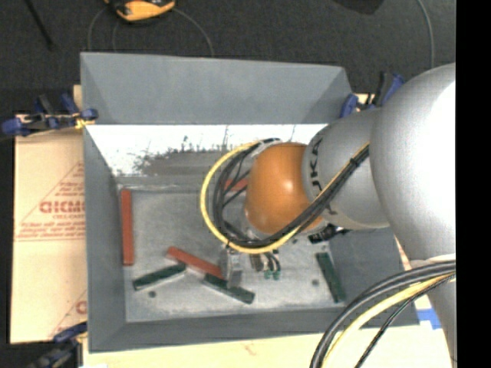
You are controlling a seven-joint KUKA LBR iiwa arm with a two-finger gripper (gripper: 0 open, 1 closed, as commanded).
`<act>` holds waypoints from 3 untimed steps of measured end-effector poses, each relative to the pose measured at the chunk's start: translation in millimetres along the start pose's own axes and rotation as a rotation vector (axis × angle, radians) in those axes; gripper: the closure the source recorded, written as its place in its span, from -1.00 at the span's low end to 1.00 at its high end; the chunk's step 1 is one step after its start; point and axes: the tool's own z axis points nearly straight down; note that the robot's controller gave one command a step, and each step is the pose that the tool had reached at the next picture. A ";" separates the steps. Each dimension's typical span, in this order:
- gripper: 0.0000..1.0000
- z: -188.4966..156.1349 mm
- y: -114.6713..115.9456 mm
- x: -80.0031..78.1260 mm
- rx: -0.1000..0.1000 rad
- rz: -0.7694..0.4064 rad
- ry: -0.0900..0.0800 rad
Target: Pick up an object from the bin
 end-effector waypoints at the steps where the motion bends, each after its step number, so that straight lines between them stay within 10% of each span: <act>1: -1.00 1.2 0.0 0.8 0.000 0.000 0.002; 2: 1.00 -0.5 -0.6 1.1 0.001 0.000 0.004; 3: 1.00 -0.5 -0.5 1.1 0.001 0.000 0.004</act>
Offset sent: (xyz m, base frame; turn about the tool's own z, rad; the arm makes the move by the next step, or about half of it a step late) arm 0.0000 0.0000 0.0000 0.0000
